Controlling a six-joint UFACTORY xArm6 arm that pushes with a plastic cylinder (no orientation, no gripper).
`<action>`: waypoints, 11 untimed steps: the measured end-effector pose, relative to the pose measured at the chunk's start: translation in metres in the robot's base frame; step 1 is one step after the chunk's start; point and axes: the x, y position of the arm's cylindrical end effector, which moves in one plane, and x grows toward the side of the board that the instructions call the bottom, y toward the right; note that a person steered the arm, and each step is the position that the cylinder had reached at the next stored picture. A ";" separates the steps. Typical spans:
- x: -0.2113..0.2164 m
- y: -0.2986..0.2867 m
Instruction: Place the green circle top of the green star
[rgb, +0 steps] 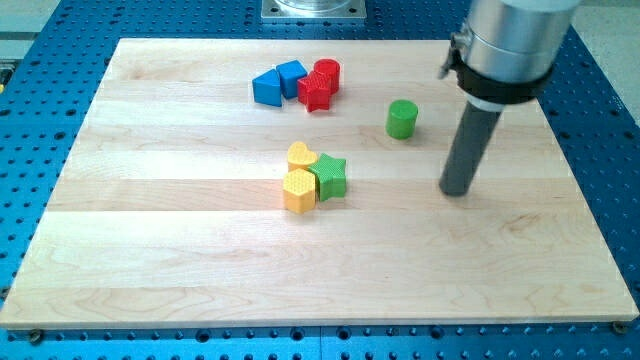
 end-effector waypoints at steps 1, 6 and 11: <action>0.041 -0.038; -0.113 -0.075; -0.132 -0.121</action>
